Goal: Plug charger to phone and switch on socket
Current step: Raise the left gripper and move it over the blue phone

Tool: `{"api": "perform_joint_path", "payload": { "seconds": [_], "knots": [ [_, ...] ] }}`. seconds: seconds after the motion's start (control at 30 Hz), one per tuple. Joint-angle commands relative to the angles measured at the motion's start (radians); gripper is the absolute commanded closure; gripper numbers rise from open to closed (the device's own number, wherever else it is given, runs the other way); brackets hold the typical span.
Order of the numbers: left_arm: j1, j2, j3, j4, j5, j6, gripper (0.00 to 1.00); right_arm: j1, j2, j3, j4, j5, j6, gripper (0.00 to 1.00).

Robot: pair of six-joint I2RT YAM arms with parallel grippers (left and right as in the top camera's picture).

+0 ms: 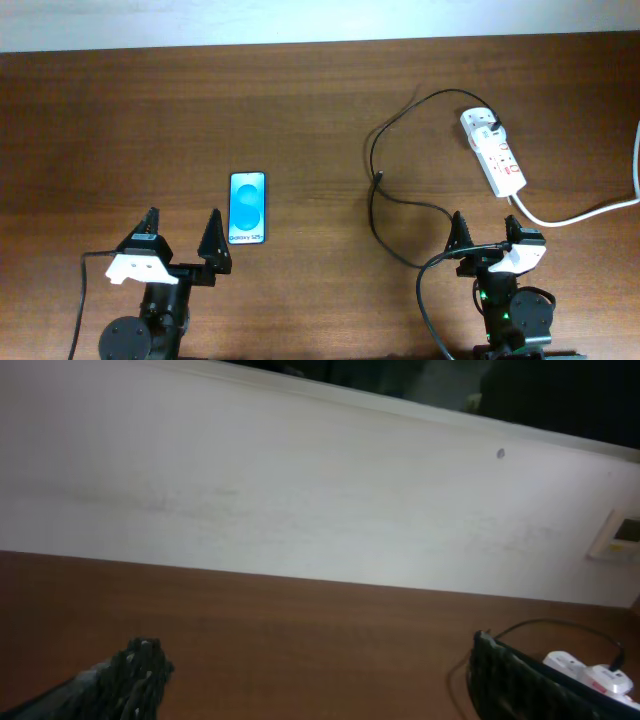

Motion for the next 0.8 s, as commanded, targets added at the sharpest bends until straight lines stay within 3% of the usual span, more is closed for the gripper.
{"api": "perform_joint_path", "payload": {
  "seconds": [0.0, 0.57, 0.77],
  "knots": [
    [0.002, 0.004, 0.021, -0.001, 0.012, -0.021, 0.01, -0.005, -0.006, -0.009, -0.001, 0.011, -0.007, 0.02],
    [0.002, 0.012, 0.024, 0.0, 0.011, -0.021, 0.01, -0.005, -0.006, -0.009, -0.001, 0.011, -0.007, 0.02],
    [0.002, 0.212, 0.176, -0.002, 0.02, -0.021, 0.01, -0.005, -0.006, -0.009, -0.001, 0.011, -0.007, 0.02]
  ]
}}
